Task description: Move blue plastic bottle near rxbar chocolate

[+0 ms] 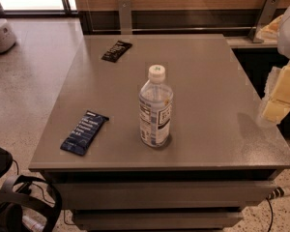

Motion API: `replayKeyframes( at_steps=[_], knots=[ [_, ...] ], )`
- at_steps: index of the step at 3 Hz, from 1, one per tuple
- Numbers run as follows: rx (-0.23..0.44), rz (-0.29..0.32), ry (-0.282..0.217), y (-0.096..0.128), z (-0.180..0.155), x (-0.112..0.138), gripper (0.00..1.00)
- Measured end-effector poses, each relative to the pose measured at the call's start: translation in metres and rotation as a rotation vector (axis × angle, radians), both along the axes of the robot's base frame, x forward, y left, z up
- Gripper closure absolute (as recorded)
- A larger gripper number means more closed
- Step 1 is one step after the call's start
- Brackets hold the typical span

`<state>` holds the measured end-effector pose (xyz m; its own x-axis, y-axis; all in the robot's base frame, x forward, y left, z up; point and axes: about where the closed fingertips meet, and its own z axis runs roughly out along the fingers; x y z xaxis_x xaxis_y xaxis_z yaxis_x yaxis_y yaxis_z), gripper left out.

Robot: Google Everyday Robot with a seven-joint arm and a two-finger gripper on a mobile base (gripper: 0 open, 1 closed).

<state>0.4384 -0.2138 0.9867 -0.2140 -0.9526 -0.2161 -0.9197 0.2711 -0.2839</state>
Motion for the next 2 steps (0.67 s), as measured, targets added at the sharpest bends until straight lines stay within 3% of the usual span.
replayKeyframes(
  at_steps=[1, 2],
  knots=[
    [0.000, 0.000, 0.000, 0.0000, 0.0001, 0.0000, 0.00],
    [0.052, 0.013, -0.008, 0.0019, -0.0022, 0.0008, 0.00]
  ],
)
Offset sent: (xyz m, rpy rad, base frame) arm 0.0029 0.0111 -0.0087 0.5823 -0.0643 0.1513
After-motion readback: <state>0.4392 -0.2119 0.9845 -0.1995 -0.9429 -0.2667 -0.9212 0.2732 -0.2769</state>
